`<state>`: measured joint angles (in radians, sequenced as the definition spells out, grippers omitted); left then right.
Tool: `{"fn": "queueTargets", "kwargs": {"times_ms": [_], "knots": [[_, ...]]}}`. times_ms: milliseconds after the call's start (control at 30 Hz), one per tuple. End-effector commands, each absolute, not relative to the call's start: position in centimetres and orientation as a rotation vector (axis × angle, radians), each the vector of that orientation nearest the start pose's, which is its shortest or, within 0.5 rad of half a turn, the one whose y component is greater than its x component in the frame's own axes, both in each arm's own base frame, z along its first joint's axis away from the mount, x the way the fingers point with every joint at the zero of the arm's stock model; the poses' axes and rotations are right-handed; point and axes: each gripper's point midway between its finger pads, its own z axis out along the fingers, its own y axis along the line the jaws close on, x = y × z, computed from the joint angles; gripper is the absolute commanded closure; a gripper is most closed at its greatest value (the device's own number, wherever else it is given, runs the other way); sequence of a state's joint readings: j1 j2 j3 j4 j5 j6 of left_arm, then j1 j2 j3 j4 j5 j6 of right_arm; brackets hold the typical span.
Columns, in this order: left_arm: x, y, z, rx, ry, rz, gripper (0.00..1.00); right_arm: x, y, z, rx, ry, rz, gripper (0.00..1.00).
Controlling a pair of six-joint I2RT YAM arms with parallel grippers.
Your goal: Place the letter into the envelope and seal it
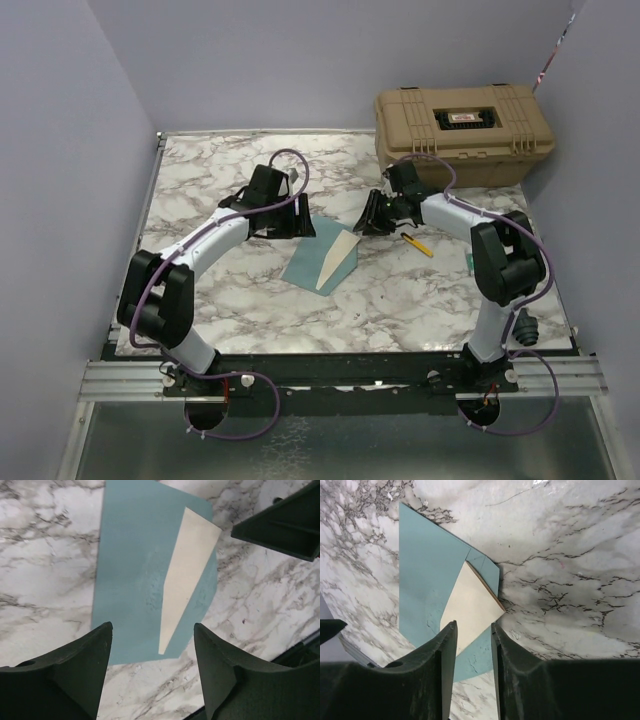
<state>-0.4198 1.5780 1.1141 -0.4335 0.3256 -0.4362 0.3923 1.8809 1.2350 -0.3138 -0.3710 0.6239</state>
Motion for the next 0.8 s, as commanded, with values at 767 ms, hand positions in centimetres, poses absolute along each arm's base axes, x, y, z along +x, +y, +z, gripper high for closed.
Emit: {"fn": "queueTargets", "kwargs": {"times_ms": [767], "knots": [[37.0, -21.4, 2.1, 0.164, 2.658, -0.496, 0.6, 37.5, 25.4, 2.6, 0.364, 2.736, 0.824, 0.75]]}}
